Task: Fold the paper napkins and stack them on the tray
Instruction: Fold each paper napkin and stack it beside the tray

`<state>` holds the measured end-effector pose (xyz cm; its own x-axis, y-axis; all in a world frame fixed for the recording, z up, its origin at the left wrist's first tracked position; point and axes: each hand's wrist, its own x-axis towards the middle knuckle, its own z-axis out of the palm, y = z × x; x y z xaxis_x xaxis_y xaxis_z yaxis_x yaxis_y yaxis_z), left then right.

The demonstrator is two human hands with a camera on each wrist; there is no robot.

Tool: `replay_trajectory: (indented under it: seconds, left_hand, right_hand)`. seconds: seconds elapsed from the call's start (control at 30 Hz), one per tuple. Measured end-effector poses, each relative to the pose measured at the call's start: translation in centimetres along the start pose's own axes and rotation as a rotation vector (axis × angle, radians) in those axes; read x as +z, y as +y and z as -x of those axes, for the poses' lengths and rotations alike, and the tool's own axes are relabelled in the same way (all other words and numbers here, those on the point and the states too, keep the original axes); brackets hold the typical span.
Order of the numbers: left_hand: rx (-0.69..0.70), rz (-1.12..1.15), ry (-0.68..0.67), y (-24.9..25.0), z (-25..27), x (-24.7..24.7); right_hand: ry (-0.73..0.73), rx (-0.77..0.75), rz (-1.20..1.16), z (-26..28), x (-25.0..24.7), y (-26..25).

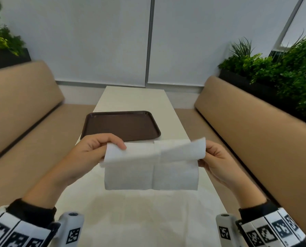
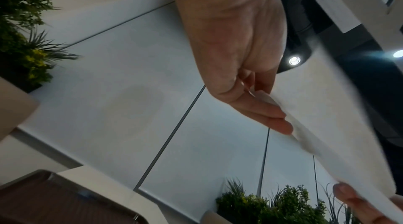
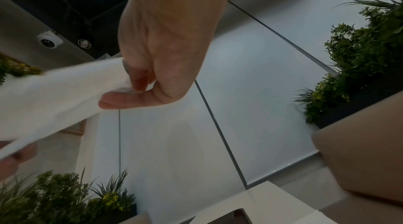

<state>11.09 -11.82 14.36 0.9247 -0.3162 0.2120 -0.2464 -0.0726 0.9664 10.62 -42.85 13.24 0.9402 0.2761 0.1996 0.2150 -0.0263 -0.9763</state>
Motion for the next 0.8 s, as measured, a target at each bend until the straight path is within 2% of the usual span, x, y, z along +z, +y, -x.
replay_trajectory:
  seconds: [0.07, 0.13, 0.27, 0.33, 0.43, 0.5, 0.57, 0.63, 0.8]
  left_hand:
    - [-0.058, 0.039, 0.058, -0.2, -0.2, 0.1]
    - [-0.073, 0.082, 0.054, -0.1, -0.4, 0.2]
    - [-0.036, -0.073, 0.054, -0.6, -1.2, 0.5]
    - [-0.009, -0.202, -0.024, -0.5, -1.8, 1.3]
    - [0.074, -0.452, -0.152, 0.1, -3.3, 2.8]
    - [0.135, -0.54, -0.224, 0.5, -4.6, 3.5]
    - [0.161, -0.583, -0.243, 0.8, -5.9, 3.8]
    - [0.159, -0.588, -0.207, 1.0, -7.2, 3.7]
    - [-0.012, -0.435, -0.11, -1.1, -10.6, 2.6]
  right_hand:
    - [0.008, 0.051, -0.009, -0.1, -0.1, 0.0]
    - [0.018, 0.095, -0.033, -0.2, -0.3, 0.2]
    - [-0.017, 0.066, 0.037, -0.9, -0.9, 1.4]
    - [-0.105, 0.009, 0.186, -1.4, -0.4, 1.5]
    - [-0.356, -0.061, 0.421, -3.0, 1.2, 1.1]
    - [-0.418, -0.086, 0.505, -4.2, 2.0, 1.1]
    - [-0.411, -0.077, 0.53, -5.0, 2.0, 1.2]
    - [-0.396, -0.039, 0.547, -5.5, 0.6, 1.7]
    - [-0.297, 0.139, 0.554, -6.0, -4.4, 4.6]
